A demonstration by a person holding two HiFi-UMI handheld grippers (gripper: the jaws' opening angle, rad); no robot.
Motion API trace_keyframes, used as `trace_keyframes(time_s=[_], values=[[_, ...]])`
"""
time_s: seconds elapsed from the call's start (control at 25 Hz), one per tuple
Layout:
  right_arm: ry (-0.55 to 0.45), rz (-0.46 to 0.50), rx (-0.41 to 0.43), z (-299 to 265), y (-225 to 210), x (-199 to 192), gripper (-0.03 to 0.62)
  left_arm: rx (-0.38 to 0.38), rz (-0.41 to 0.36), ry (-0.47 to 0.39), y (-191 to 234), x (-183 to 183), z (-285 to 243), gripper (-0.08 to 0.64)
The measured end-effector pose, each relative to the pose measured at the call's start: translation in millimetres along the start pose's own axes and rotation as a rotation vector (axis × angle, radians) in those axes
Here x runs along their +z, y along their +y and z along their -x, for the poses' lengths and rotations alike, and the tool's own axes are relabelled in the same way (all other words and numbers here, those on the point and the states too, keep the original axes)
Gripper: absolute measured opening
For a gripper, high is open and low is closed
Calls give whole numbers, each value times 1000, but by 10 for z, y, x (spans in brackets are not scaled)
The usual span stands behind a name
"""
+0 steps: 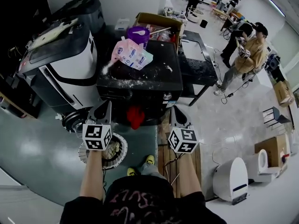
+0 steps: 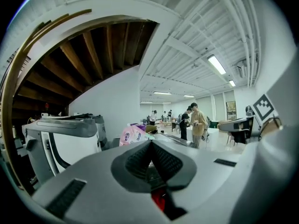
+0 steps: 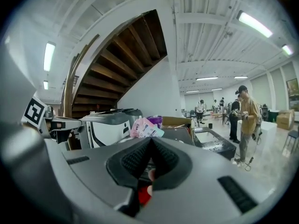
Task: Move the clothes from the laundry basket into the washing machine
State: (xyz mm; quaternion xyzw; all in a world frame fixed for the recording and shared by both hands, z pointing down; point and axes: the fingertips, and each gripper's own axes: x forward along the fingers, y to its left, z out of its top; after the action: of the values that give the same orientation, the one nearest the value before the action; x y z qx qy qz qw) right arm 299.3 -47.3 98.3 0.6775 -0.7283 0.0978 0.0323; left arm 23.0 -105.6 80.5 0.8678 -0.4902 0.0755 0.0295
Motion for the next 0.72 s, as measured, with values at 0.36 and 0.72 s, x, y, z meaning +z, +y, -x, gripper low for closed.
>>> trace_keyframes(time_s=[0.36,0.72], values=[[-23,1,3,102,49,159,3,17,-23,-22,95,102,248,11],[-41,25,25,131,153,279,3,32,-29,-35,205,197,344,11]])
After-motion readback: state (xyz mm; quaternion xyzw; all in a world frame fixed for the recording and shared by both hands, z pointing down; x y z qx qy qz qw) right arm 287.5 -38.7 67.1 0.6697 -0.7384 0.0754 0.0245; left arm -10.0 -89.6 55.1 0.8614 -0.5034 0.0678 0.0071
